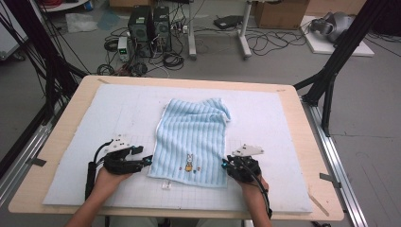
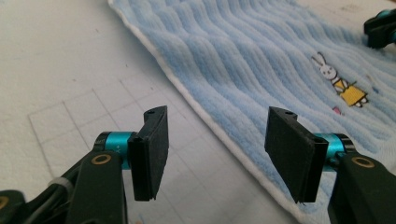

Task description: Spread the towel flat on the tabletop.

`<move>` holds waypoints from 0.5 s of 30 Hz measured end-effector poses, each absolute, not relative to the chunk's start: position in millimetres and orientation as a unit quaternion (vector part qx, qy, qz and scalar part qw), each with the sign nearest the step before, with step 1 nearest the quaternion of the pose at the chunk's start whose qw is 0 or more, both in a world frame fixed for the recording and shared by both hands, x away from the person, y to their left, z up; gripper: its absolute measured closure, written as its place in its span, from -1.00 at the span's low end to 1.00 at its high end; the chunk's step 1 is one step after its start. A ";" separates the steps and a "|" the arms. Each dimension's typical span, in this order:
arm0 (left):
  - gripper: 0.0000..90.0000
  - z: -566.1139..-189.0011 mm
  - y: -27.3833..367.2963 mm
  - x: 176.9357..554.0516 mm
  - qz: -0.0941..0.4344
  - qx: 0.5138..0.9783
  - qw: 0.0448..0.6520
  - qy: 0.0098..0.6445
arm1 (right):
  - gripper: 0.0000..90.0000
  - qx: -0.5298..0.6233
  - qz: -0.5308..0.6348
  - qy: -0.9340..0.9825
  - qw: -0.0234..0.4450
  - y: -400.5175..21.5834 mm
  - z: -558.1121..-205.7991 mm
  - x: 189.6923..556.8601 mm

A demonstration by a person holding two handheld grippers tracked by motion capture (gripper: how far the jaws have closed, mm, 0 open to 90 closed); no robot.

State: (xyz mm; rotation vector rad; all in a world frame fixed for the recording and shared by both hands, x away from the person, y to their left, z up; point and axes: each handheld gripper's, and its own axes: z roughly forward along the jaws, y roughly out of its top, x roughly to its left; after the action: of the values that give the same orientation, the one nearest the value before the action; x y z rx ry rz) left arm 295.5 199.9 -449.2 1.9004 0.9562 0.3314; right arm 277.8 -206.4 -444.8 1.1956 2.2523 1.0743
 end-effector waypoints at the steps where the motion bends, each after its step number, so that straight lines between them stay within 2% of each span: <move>1: -0.10 -449.4 198.4 295.3 0.132 0.779 0.470 0.392 | 0.48 0.426 0.394 0.793 0.184 -207.7 -444.1 274.4; 6: 0.10 -451.1 185.5 296.3 0.130 0.810 0.431 0.376 | 0.22 0.438 0.409 0.782 0.170 -208.4 -443.8 264.9; 8: 0.19 -450.9 181.5 293.6 0.147 0.816 0.420 0.368 | 0.22 0.441 0.404 0.785 0.163 -208.0 -446.5 263.8; 10: 0.38 -451.0 179.8 291.9 0.151 0.820 0.420 0.358 | 0.24 0.439 0.390 0.793 0.160 -207.1 -450.3 263.4; 15: 0.88 -450.7 178.4 290.9 0.132 0.829 0.424 0.339 | 0.73 0.439 0.392 0.793 0.160 -212.2 -450.8 262.5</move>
State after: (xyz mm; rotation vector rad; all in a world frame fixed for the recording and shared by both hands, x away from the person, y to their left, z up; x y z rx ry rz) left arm 290.9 178.4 -450.7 2.0744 0.8485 0.3293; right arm 262.5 -212.2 -450.8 1.2541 2.2650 1.1195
